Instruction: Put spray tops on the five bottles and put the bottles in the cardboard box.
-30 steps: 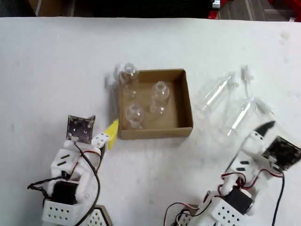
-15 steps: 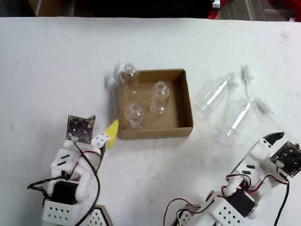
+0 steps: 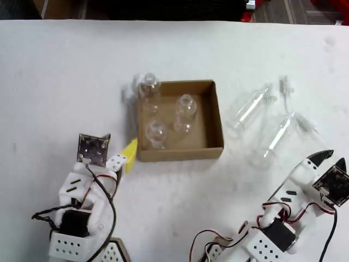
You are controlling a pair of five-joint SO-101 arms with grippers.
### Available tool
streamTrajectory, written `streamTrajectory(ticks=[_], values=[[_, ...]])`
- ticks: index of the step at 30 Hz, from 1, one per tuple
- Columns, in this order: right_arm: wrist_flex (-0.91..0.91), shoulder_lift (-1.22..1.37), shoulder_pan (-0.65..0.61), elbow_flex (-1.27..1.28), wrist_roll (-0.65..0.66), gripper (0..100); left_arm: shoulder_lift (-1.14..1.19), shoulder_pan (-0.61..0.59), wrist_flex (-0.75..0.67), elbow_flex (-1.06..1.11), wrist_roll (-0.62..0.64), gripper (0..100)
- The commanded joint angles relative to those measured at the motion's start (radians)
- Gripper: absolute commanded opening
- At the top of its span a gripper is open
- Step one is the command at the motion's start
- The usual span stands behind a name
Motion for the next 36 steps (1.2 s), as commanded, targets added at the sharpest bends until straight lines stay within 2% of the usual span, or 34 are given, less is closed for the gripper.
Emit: streamTrajectory(ticks=[1, 5, 7, 9, 15, 19, 25, 29, 31, 34, 36], values=[[0.008, -0.001, -0.045, 0.009, 0.014, 10.4, -0.005, 0.015, 0.002, 0.002, -0.011, 23], [-0.002, -0.005, -0.145, 0.009, 0.233, 10.1, -0.005, 0.015, 0.002, 0.002, -0.011, 23], [-0.022, -0.001, -0.191, 0.003, 0.284, 10.4, -0.005, 0.015, 0.002, 0.002, -0.011, 23], [0.012, 0.001, -0.223, -0.04, 0.316, 10.5, -0.005, 0.016, 0.002, 0.002, -0.011, 23], [0.271, 0.004, -0.291, -0.287, 0.344, 10.6, -0.005, 0.016, 0.002, 0.002, -0.011, 23], [0.326, 0.088, -0.332, -0.405, 0.354, 10.6, -0.005, 0.016, 0.002, 0.002, -0.011, 23], [0.355, 0.538, -0.34, -0.697, 0.387, 13.3, -0.005, 0.016, 0.002, 0.002, -0.011, 23], [0.515, 0.972, -0.375, -1.04, 0.387, 20.6, -0.005, 0.016, 0.002, 0.002, -0.011, 23], [0.607, 1.188, -0.39, -1.229, 0.376, 16.9, -0.005, 0.016, 0.002, 0.002, -0.011, 23], [0.71, 1.465, -0.394, -1.501, 0.292, 0.0, -0.005, 0.016, 0.002, 0.002, -0.011, 23], [0.765, 1.633, -0.394, -1.677, 0.18, 6.6, -0.005, 0.016, 0.002, 0.002, -0.011, 23]])
